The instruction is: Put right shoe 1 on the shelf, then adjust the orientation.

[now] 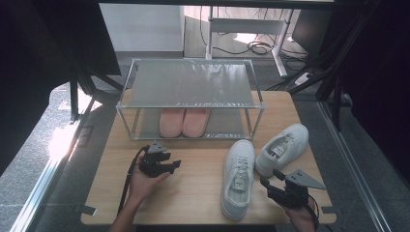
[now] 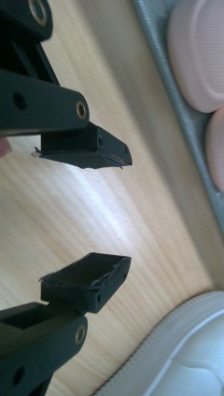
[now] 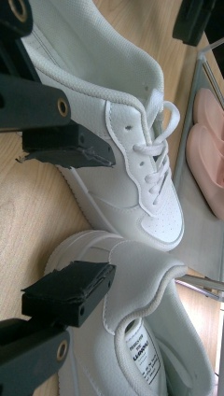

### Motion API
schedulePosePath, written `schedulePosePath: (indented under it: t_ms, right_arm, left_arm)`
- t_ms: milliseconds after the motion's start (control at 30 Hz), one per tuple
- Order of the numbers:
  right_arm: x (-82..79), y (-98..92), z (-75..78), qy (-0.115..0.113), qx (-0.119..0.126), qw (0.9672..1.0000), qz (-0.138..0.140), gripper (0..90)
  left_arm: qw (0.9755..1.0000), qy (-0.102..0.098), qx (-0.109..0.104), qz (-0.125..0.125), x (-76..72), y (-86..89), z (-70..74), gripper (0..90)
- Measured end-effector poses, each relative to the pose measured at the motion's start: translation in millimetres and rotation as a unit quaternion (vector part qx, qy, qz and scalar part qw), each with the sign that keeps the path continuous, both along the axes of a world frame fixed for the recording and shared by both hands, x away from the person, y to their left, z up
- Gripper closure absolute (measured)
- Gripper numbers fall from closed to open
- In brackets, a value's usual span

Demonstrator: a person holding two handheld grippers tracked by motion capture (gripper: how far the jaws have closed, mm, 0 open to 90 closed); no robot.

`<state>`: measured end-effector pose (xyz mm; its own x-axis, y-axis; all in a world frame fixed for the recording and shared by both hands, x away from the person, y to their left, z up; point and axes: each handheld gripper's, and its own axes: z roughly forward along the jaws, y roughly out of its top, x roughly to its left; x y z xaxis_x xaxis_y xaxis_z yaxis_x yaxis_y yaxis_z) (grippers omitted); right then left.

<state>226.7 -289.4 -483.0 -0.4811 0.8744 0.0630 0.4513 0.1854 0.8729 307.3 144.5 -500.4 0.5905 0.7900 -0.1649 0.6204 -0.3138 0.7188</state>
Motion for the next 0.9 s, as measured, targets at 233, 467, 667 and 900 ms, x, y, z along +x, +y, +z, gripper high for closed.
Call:
schedulePosePath:
  t_ms: [233,467,667,900]
  right_arm:
    - [-0.6,2.7,-1.8,0.001,-0.002,1.0,0.003,40.9]
    - [-0.7,2.5,-3.3,0.003,0.0,1.0,0.003,41.1]
    - [-1.7,3.0,-2.8,0.005,0.0,0.9999,0.01,45.1]
    - [-3.5,7.0,-4.3,0.01,-0.002,0.9994,0.031,64.1]
  left_arm:
    - [1.0,0.006,0.002,-0.002,-9.2,7.1,-4.3,45.6]
    - [1.0,0.002,-0.003,0.001,-12.1,11.1,-2.3,45.3]
    - [1.0,-0.001,-0.005,0.0,-14.6,11.4,-0.4,44.8]
    - [1.0,0.001,-0.001,-0.005,-15.1,7.8,-2.1,44.7]
